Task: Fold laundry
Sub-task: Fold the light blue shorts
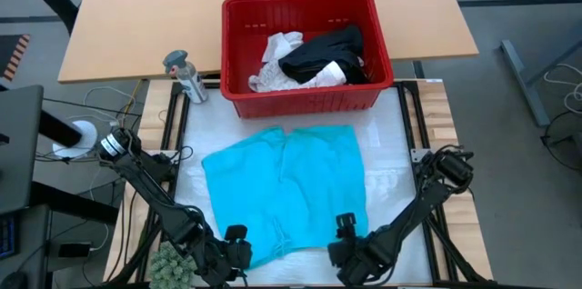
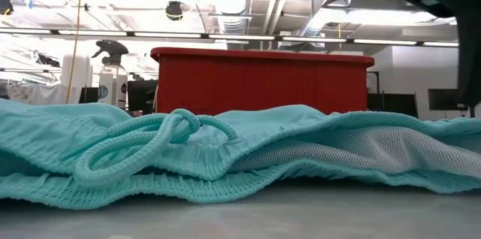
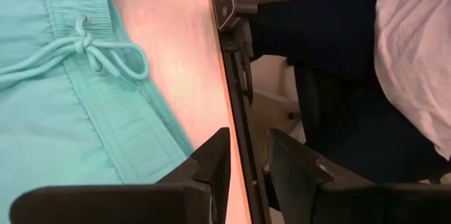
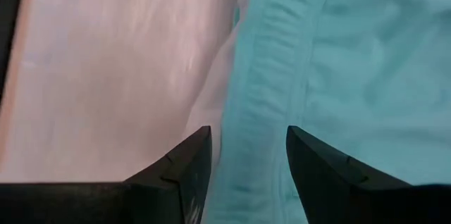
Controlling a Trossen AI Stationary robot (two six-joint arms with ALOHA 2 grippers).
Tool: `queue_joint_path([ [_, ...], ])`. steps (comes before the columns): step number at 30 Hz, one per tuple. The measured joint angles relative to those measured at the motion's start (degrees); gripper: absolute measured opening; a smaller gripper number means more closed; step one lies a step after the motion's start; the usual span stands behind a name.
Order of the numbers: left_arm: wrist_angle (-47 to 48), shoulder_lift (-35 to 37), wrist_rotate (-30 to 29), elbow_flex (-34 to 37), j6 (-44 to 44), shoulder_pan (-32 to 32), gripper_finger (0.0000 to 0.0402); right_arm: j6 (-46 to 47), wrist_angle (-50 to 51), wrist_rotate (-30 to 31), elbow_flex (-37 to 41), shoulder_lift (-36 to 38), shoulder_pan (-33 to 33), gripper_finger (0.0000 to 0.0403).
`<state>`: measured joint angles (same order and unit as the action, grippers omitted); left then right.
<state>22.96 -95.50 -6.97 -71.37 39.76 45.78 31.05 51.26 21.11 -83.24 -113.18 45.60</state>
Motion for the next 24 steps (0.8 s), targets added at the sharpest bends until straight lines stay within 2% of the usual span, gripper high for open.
queue_joint_path([
  [8, -0.61, 0.0, -0.91, 0.0, 0.54, 0.0, 0.0082, 2.4, 3.84, 0.0, 0.0, -1.07, 0.39, 0.0206],
  [11, -0.61, 0.0, -1.06, 0.0, 0.57, 0.0, 0.0082, 3.02, 4.25, 1.2, 0.0, -1.81, 0.15, 0.0194],
  [15, -0.61, 0.0, -1.28, 0.0, 0.57, 0.0, 0.0082, 3.34, 5.45, 1.33, -0.02, -2.8, -0.52, 0.0138],
  [20, -0.12, -0.11, -2.92, 0.0, 0.0, 0.0, 0.0082, 5.84, 7.31, 3.17, -1.74, -3.13, -2.29, 0.0031],
  [22, 0.66, -0.12, -5.28, 0.0, -0.04, -0.07, 0.0082, 6.05, 8.32, 4.77, -3.14, -2.93, -2.88, 0.0016],
  [24, 1.4, -0.13, -8.98, 0.0, 0.18, -0.07, 0.0082, 6.76, 9.86, 7.13, -4.83, -2.84, -3.45, 0.0023],
])
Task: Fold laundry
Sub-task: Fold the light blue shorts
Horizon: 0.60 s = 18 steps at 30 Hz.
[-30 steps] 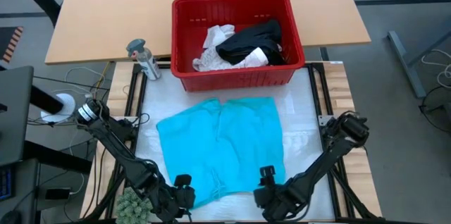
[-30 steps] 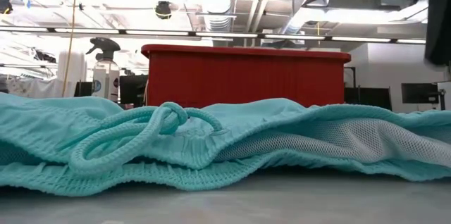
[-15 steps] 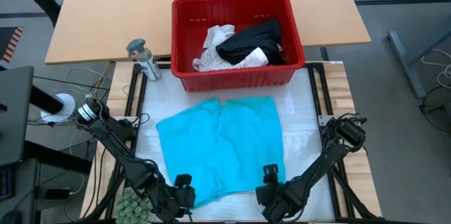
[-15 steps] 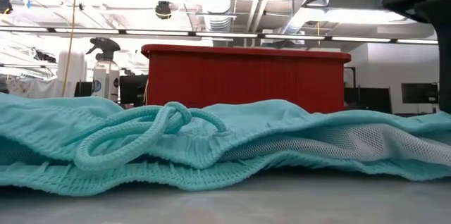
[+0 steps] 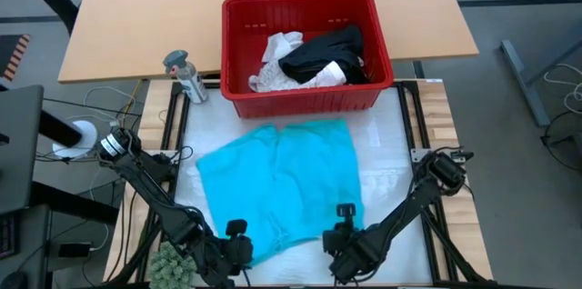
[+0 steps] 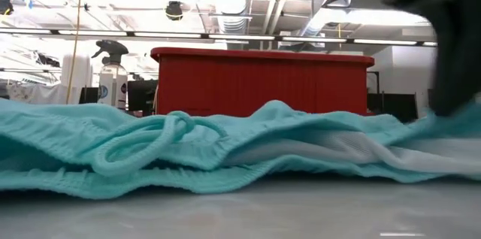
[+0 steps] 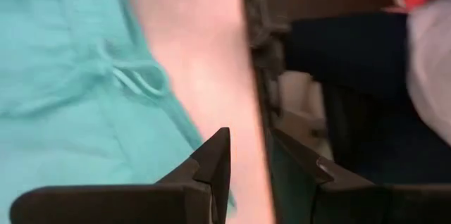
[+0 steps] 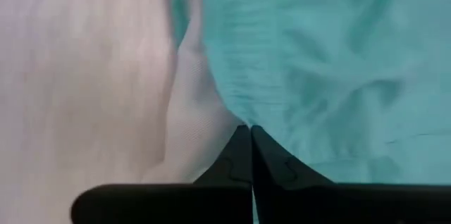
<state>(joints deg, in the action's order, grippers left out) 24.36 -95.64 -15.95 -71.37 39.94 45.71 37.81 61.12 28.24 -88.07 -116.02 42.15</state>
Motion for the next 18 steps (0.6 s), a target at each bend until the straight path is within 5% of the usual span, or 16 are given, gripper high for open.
queue_joint_path([
  [5, 5.12, -2.63, -4.41, -0.09, 5.71, 1.14, 0.0053, 0.38, 1.44, 4.38, -3.97, 0.14, -0.81, 0.0017],
  [9, 8.03, -6.1, -2.05, -1.31, 7.37, 2.06, 0.0009, 3.98, 3.12, 7.9, -5.98, 0.14, -1.95, 0.0016],
  [18, 20.14, -6.93, -4.45, -12.97, 6.99, 4.18, 0.0001, 10.42, 7.63, 12.32, -7.56, 0.14, -7.7, 0.0016],
])
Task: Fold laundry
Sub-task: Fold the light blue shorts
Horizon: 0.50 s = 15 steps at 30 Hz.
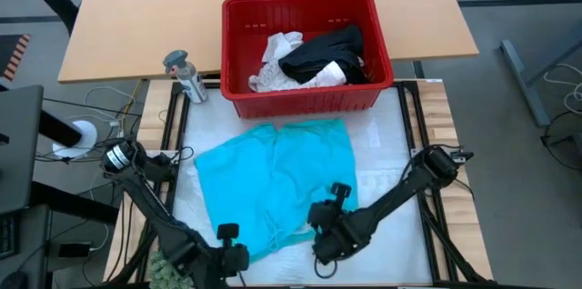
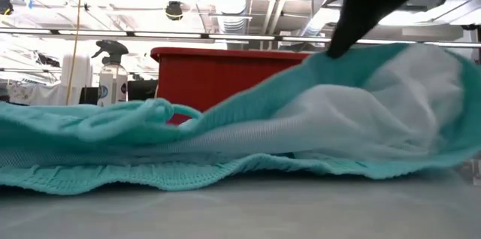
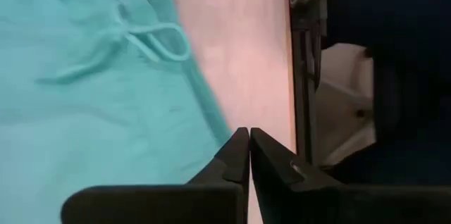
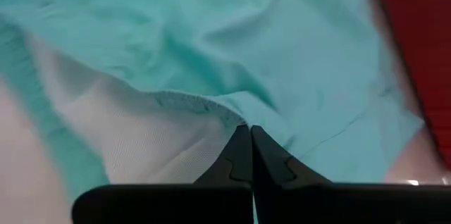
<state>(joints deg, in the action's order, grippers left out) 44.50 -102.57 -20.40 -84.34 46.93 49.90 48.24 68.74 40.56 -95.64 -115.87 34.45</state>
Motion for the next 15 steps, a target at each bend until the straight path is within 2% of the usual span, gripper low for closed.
queue_joint_path([
  [4, 2.95, 0.16, -5.8, -2.77, 2.08, 0.51, 0.0, 0.76, 0.4, 2.94, 0.0, 0.0, -2.46, 0.0016],
  [10, 3.02, -3.62, -7.3, -2.75, 6.68, 0.47, 0.0, 3.61, 2.12, 7.8, -0.89, 0.42, -5.76, 0.0016],
  [15, 3.99, -6.86, -5.56, -2.7, 12.58, 0.19, 0.0, 6.06, 3.39, 11.26, -1.4, 0.46, -7.76, 0.0016],
])
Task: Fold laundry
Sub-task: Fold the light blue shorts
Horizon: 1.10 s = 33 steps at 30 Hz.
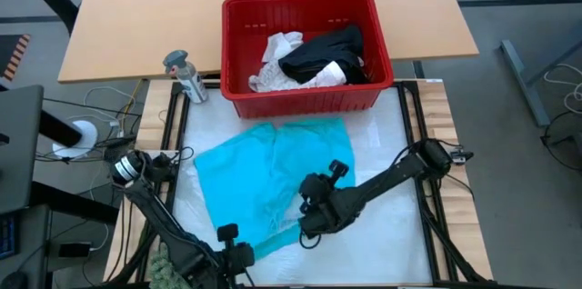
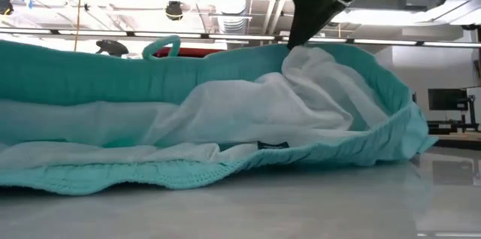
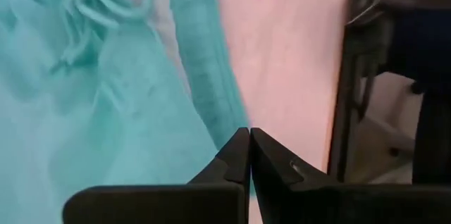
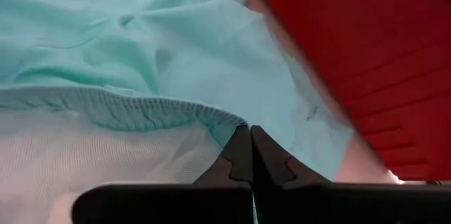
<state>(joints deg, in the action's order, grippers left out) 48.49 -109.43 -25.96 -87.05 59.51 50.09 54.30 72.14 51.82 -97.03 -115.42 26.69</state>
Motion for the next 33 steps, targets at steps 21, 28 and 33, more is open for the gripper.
queue_joint_path([
  [21, 12.48, 0.15, -5.44, -6.21, 23.69, 0.24, 0.0019, 2.41, 4.35, 5.17, 0.02, -0.02, -7.2, 0.0016],
  [28, -4.71, -2.48, -9.37, -6.23, 13.31, 0.52, 0.0105, 2.21, 4.9, 5.22, 0.02, -0.02, -7.18, 0.0016],
  [33, -3.97, -5.68, -9.33, -6.25, 18.16, 0.15, 0.0154, 2.21, 5.49, 5.19, 0.02, -0.02, -7.18, 0.0016],
])
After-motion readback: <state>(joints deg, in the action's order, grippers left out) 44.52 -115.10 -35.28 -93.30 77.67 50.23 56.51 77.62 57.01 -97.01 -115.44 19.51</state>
